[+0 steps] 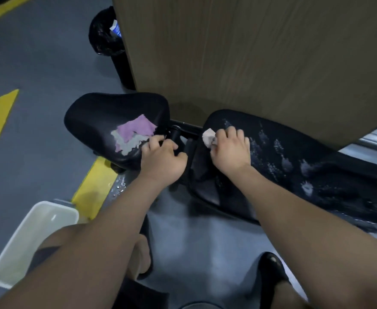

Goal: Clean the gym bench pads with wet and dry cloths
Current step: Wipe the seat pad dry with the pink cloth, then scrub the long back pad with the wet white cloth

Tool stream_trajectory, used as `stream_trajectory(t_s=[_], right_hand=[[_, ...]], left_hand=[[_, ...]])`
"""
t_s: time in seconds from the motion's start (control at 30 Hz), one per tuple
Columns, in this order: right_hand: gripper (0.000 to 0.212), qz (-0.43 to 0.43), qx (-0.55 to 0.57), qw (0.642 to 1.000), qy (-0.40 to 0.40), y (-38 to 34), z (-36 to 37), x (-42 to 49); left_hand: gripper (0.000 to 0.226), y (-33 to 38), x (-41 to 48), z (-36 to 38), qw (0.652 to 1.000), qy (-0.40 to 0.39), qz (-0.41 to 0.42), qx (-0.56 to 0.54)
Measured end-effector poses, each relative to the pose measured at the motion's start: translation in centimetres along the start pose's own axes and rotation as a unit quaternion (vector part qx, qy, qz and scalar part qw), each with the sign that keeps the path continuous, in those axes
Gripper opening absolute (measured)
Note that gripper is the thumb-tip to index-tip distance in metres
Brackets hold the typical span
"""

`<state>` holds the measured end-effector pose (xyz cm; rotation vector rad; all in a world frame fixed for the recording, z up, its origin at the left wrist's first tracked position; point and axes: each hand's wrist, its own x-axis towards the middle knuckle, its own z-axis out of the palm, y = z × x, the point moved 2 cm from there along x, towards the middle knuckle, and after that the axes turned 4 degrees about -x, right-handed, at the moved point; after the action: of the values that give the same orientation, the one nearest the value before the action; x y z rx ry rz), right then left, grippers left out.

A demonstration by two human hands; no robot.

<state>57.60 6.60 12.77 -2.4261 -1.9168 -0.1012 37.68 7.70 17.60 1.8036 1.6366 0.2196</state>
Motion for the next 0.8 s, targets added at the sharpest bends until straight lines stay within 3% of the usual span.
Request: stream_trajectory(t_s=[0.1,0.17,0.4,0.5,0.57,0.6,0.67,0.77,0.8], right_hand=[[0.025,0.015,0.047,0.997,-0.062,1.8,0.3,0.3],[0.018,0.014,0.138,0.989,-0.051,2.3,-0.7,0.2],[0.012,0.059,0.381,0.915,-0.115,3.7,-7.0,-3.9],[0.008,0.076,0.457,0.877,-0.126,4.8,-8.9,-6.1],[0.006,0.09,0.498,0.854,-0.123,5.6,-9.0,-7.0],[0.007,0.097,0.52,0.839,-0.127,5.9,-8.8,-7.3],[0.011,0.111,0.578,0.796,-0.143,6.4,-8.2,-7.4],[0.015,0.133,0.691,0.691,-0.165,6.2,-7.6,-7.0],[0.014,0.134,0.708,0.672,-0.17,6.1,-7.4,-6.9]], left_hand=[[0.036,0.6,0.1,0.0,0.999,-0.05,-0.012,-0.007],[0.027,1.4,0.4,-0.3,0.997,-0.055,0.027,-0.047],[0.018,3.4,0.4,0.9,0.985,-0.106,0.033,-0.132],[0.063,3.9,0.1,1.8,0.969,-0.19,0.075,-0.14],[0.042,4.1,-0.2,2.2,0.963,-0.209,0.1,-0.136],[0.026,4.2,-0.4,2.5,0.964,-0.201,0.104,-0.138],[0.026,4.2,-0.4,3.0,0.962,-0.176,0.105,-0.179],[0.019,4.5,-0.1,3.7,0.939,-0.156,0.105,-0.288],[0.013,4.6,0.0,3.9,0.925,-0.156,0.102,-0.332]])
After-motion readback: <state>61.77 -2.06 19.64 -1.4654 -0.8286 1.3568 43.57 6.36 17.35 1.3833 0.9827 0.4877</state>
